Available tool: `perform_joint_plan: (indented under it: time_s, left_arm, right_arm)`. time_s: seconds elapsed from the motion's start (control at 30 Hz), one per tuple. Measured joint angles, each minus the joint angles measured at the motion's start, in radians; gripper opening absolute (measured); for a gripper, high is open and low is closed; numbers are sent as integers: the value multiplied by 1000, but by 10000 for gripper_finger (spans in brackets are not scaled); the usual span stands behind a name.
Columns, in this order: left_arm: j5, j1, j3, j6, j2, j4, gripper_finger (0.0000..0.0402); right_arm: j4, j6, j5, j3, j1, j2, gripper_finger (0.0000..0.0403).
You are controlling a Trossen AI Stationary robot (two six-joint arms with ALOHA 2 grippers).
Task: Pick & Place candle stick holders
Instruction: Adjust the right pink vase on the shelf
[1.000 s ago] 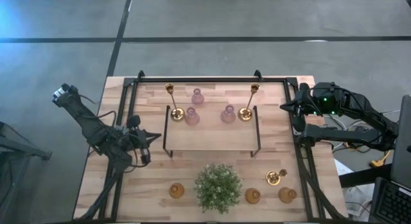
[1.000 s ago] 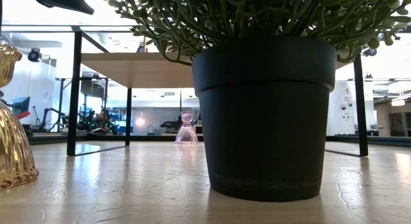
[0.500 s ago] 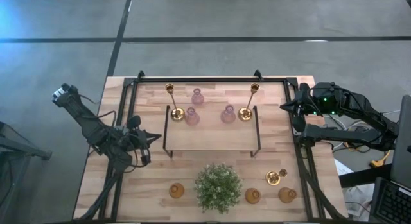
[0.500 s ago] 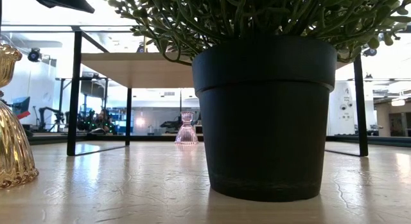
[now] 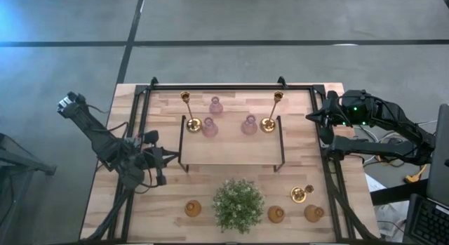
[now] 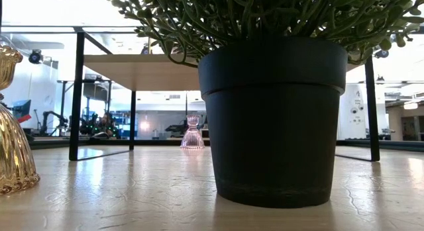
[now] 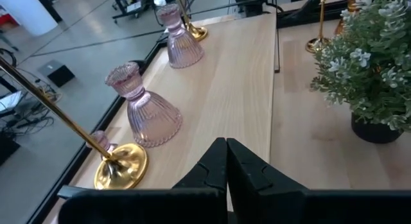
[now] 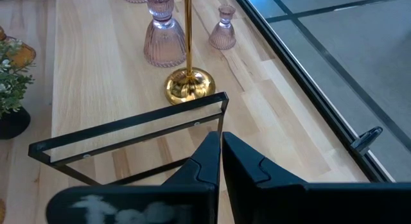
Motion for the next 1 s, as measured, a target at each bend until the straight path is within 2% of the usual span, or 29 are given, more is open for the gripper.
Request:
perform_joint_plan:
  time_s: [0.43, 0.67, 1.0]
  left_arm:
    - [0, 0, 0, -5, 0, 0, 5]
    - [0, 0, 0, -5, 0, 0, 18]
    - [-1, 0, 0, -3, 0, 0, 19]
  right_arm:
    - [0, 0, 0, 0, 0, 0, 13]
    - [11, 0, 0, 0, 0, 0, 13]
    - [299, 67, -4, 0, 0, 19, 13]
